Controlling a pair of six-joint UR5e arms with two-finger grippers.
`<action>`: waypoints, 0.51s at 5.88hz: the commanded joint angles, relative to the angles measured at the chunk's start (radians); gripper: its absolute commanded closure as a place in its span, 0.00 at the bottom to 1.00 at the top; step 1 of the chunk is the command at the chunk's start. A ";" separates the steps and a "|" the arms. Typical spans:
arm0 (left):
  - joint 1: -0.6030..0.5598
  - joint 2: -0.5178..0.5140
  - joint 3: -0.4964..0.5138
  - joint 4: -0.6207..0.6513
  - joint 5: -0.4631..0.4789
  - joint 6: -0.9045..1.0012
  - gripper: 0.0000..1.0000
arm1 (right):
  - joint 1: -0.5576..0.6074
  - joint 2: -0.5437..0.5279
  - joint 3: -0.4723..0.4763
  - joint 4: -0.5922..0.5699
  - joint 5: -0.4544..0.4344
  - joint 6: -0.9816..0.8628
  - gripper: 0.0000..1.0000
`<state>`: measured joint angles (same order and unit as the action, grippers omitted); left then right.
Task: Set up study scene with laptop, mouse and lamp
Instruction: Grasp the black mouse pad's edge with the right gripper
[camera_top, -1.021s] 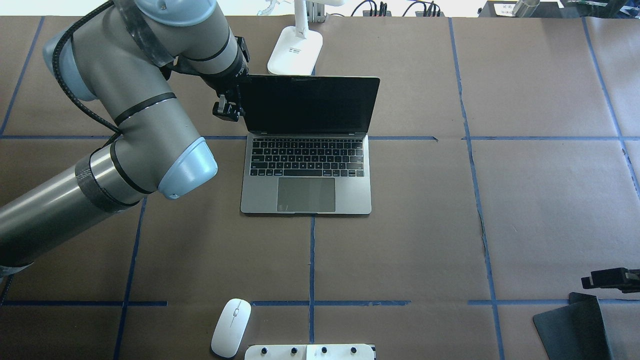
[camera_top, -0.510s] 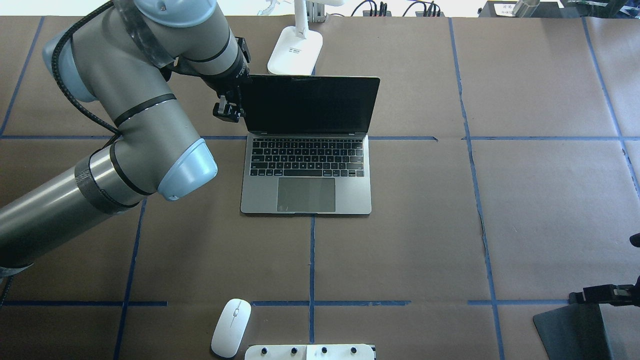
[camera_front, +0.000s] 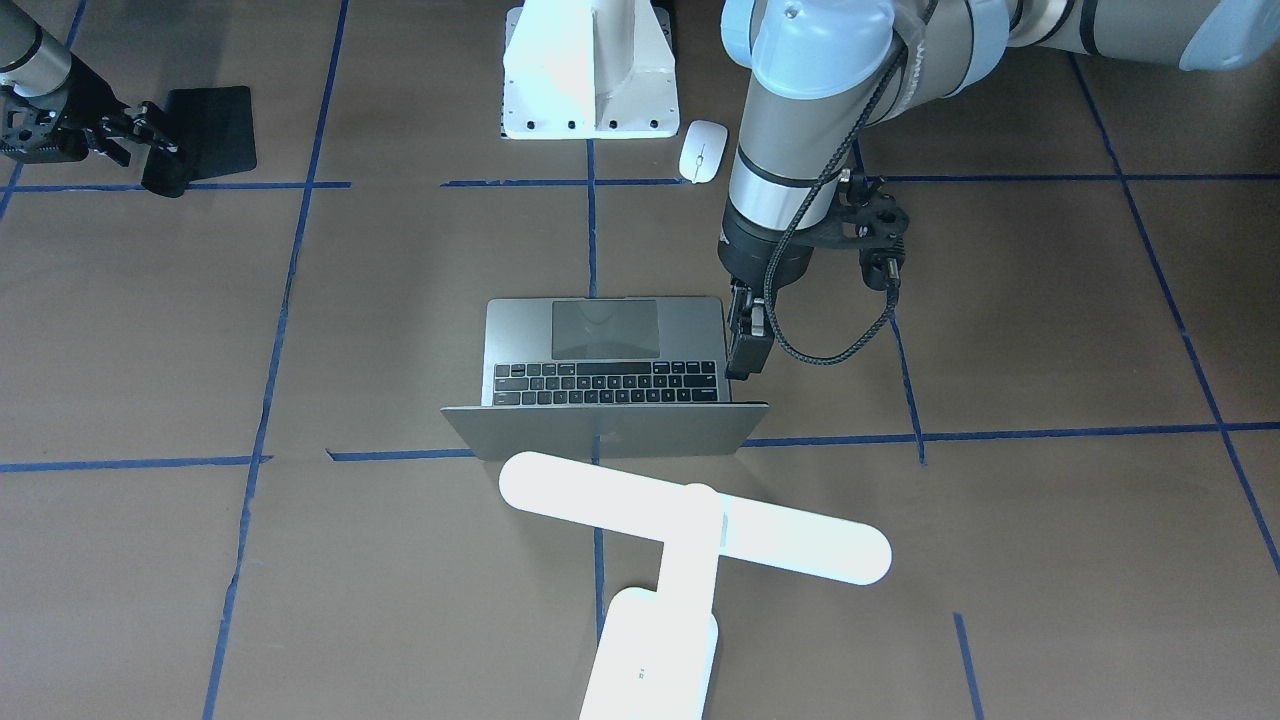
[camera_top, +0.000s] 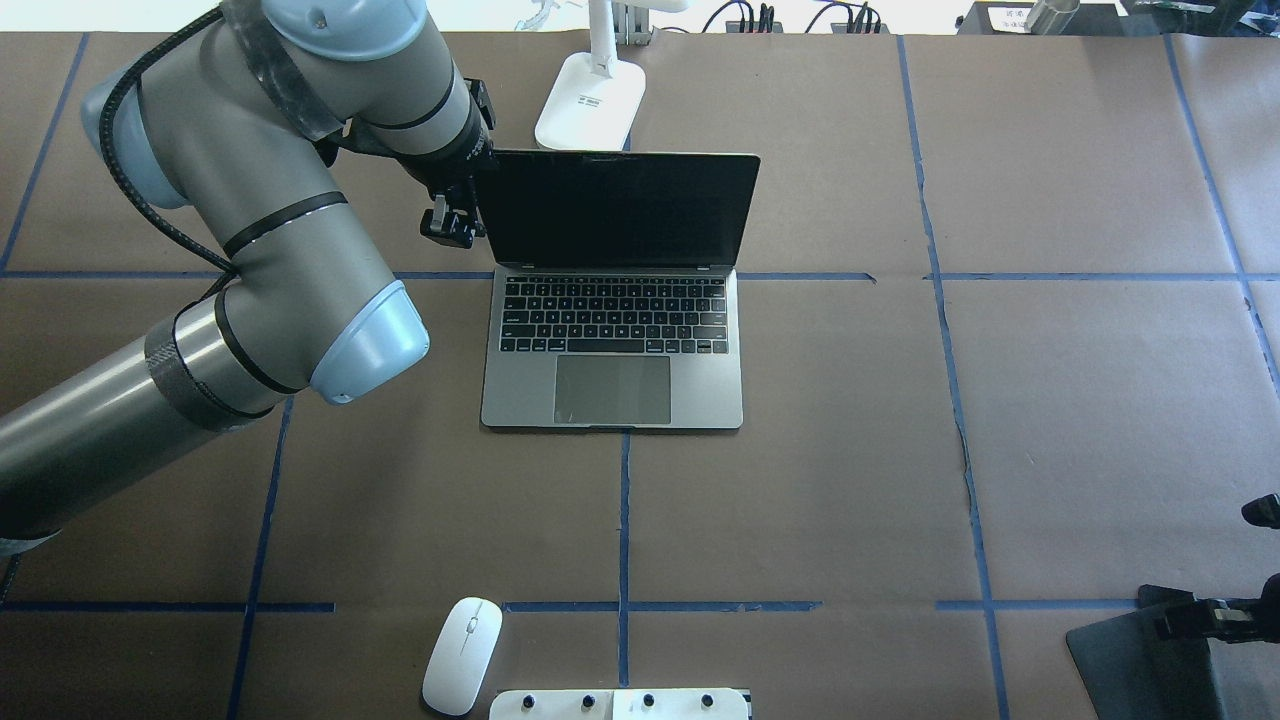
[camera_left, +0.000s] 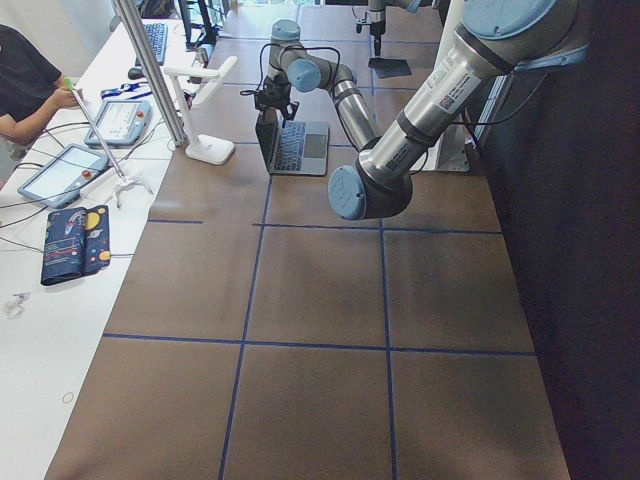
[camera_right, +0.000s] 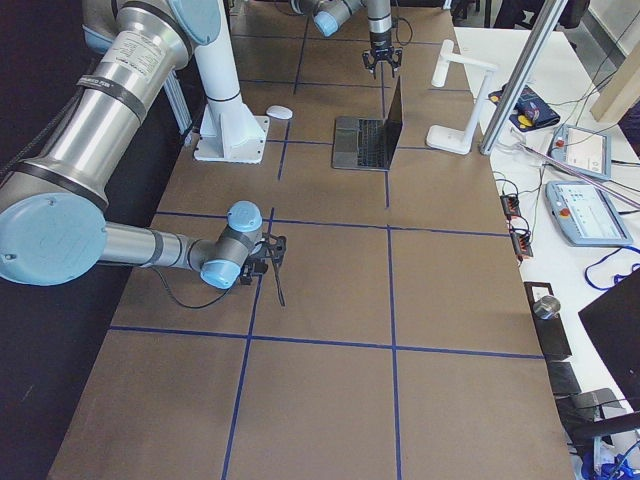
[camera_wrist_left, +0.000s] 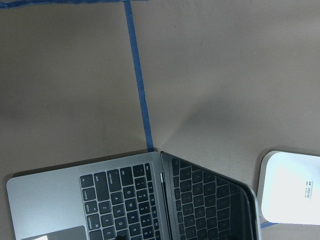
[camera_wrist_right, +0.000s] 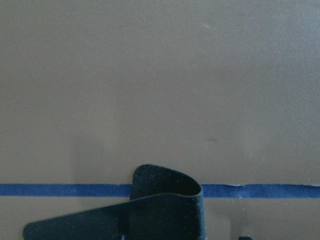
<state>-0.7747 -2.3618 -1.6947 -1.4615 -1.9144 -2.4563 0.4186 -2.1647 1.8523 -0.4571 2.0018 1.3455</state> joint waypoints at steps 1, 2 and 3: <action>0.000 0.001 0.000 0.000 0.000 0.000 0.28 | -0.018 0.003 -0.007 0.000 -0.002 0.001 0.27; -0.002 0.001 0.000 0.001 0.000 0.008 0.28 | -0.027 0.003 -0.007 0.000 -0.002 0.001 0.39; -0.002 0.001 0.000 0.003 0.000 0.031 0.28 | -0.027 0.003 -0.007 0.000 -0.003 0.000 0.85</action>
<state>-0.7757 -2.3609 -1.6950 -1.4603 -1.9144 -2.4426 0.3940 -2.1615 1.8459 -0.4571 1.9999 1.3464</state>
